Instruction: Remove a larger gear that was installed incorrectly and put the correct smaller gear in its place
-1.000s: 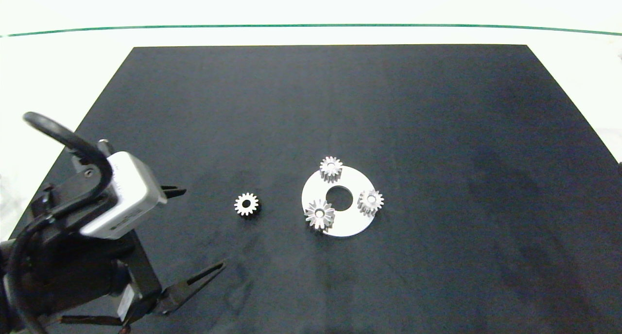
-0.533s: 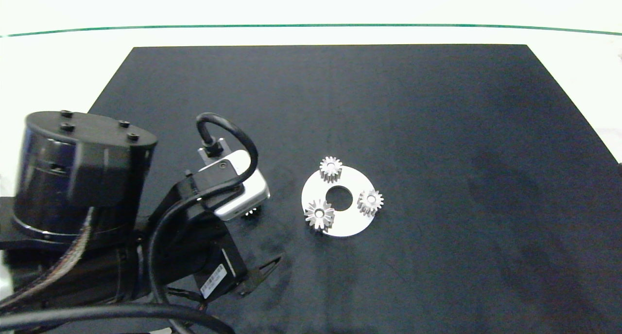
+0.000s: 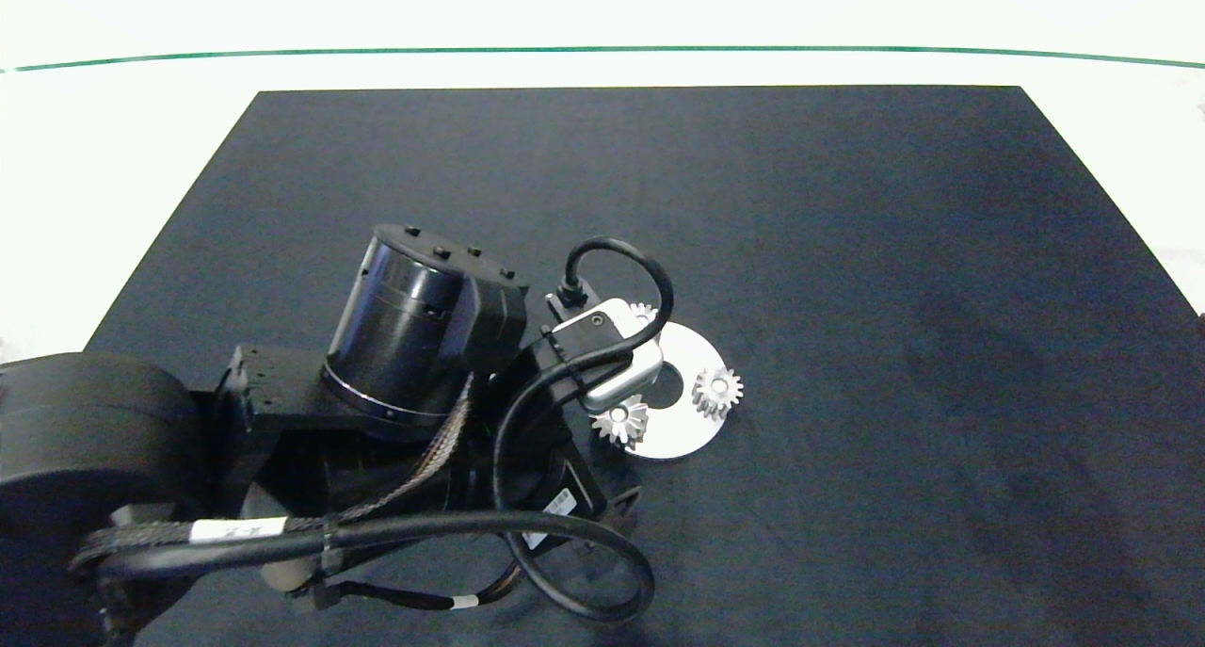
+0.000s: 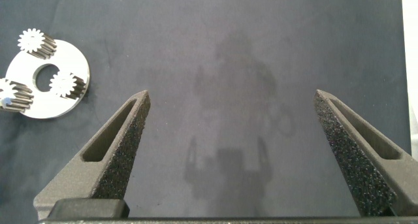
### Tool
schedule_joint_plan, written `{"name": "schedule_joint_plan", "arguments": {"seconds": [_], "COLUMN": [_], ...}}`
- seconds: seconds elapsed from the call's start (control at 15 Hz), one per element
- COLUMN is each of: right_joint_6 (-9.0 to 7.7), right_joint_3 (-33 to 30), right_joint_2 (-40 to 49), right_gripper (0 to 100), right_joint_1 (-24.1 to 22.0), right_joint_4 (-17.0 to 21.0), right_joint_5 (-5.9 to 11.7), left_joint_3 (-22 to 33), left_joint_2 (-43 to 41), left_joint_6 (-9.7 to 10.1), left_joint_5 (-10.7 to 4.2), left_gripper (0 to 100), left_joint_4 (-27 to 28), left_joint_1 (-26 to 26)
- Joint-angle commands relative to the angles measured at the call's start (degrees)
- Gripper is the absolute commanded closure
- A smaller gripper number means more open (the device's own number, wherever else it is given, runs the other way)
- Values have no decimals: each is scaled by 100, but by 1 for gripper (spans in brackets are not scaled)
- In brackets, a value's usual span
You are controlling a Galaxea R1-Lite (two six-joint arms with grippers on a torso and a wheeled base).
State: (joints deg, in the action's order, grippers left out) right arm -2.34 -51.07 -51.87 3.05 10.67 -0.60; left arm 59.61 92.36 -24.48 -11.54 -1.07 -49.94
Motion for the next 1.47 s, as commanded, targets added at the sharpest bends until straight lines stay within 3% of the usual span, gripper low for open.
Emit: {"name": "schedule_joint_plan", "arguments": {"seconds": [0.07, 1.07, 1.47], "right_joint_6": [-3, -3, 6], "right_joint_3": [0, 9, 9], "right_joint_2": [28, 63, 72], "right_gripper": [0, 0, 0], "right_joint_1": [3, 12, 20], "right_joint_4": [6, -3, -3], "right_joint_5": [-2, -37, -46], "left_joint_3": [358, 903, 1044], "left_joint_2": [503, 1276, 1417], "left_joint_6": [22, 101, 92], "left_joint_5": [-32, -32, -32], "left_gripper": [0, 0, 2], "left_joint_4": [11, 37, 46], "left_joint_1": [29, 64, 310]}}
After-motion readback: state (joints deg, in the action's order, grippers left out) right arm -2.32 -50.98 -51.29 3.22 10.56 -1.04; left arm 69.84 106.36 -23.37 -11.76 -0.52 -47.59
